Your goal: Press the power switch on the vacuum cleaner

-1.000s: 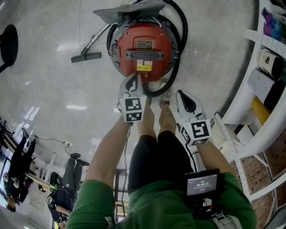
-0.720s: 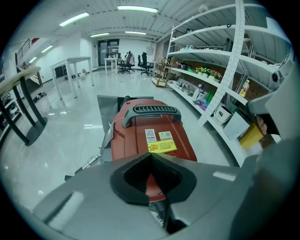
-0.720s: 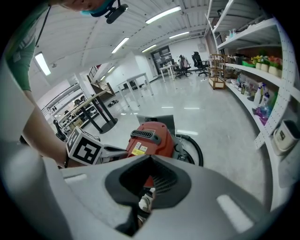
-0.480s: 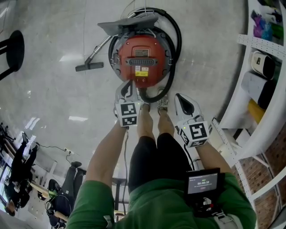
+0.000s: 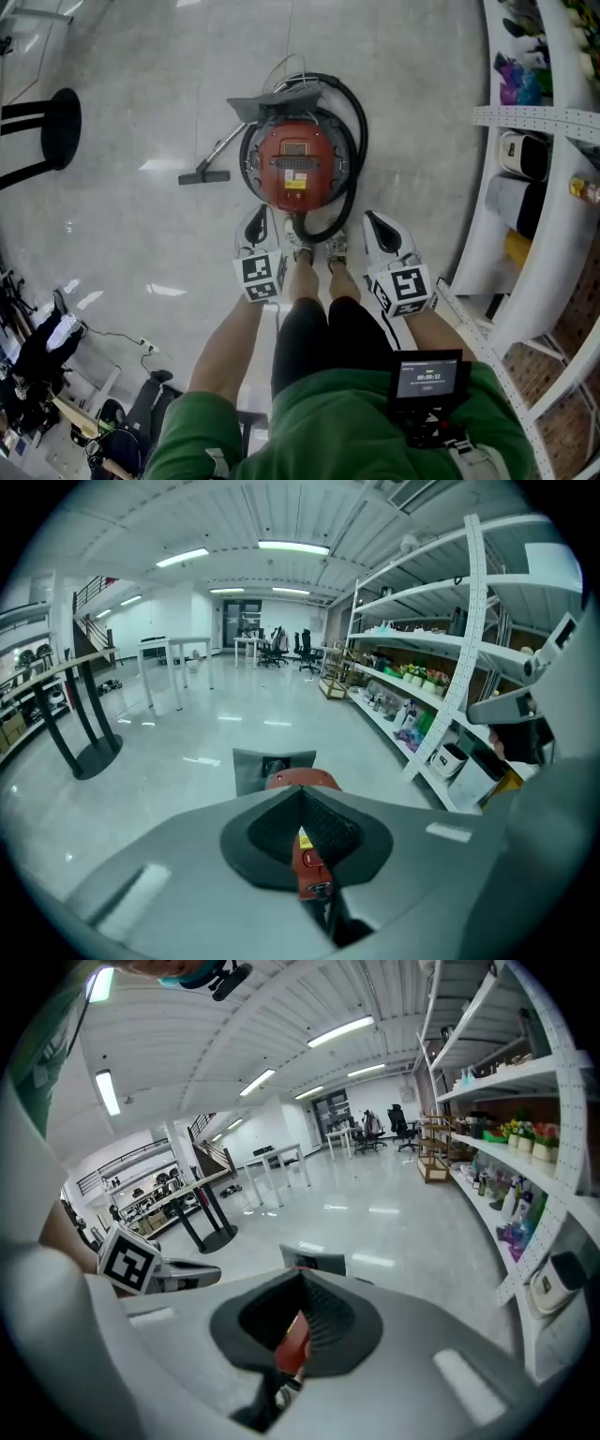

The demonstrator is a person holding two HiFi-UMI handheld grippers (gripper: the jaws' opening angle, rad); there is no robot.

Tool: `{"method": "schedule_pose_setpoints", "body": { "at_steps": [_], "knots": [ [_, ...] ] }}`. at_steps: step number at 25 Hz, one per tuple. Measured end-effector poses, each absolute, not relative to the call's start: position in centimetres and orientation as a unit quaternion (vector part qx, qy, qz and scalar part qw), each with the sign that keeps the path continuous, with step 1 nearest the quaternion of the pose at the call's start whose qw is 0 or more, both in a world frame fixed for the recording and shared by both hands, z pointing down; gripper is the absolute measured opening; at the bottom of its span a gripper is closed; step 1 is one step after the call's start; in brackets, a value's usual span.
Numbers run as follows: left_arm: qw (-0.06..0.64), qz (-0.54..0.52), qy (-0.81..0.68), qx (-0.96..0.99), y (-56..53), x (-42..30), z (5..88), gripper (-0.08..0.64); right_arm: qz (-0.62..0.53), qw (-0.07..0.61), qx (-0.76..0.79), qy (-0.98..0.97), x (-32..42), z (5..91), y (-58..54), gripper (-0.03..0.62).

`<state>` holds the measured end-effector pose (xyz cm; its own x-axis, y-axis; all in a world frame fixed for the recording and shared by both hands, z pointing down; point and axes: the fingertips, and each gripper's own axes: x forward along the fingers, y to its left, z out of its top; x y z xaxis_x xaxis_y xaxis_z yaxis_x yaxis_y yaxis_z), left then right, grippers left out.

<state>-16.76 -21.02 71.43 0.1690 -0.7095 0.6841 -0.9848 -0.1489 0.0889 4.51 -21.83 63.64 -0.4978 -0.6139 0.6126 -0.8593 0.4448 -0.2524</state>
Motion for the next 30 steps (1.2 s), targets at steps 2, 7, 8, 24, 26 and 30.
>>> {"method": "schedule_pose_setpoints", "body": {
  "at_steps": [2,7,8,24,26,30],
  "knots": [
    [0.262,0.237,-0.597,0.720,-20.7,-16.5,68.4,0.008,0.266,0.214,0.455,-0.823,5.0,61.5,-22.1,0.002],
    [0.231,0.205,-0.606,0.733,-20.0,-16.3,61.8,0.008,0.243,0.193,0.467,-0.828,6.0,56.4,-22.1,0.002],
    [0.225,0.199,-0.608,0.735,-20.0,-16.4,60.6,0.008,0.238,0.189,0.469,-0.829,6.1,55.5,-22.0,0.002],
    [0.155,0.092,-0.623,0.761,-17.5,-13.7,43.5,0.008,0.173,0.089,0.492,-0.849,8.8,40.2,-20.0,0.002],
    [0.150,0.083,-0.625,0.762,-16.9,-13.3,41.6,0.008,0.167,0.077,0.493,-0.850,9.2,38.9,-19.6,0.002],
    [0.118,0.070,-0.631,0.763,-15.4,-13.2,39.2,0.008,0.155,0.060,0.489,-0.856,9.6,37.7,-18.8,0.002]
  ]
}}
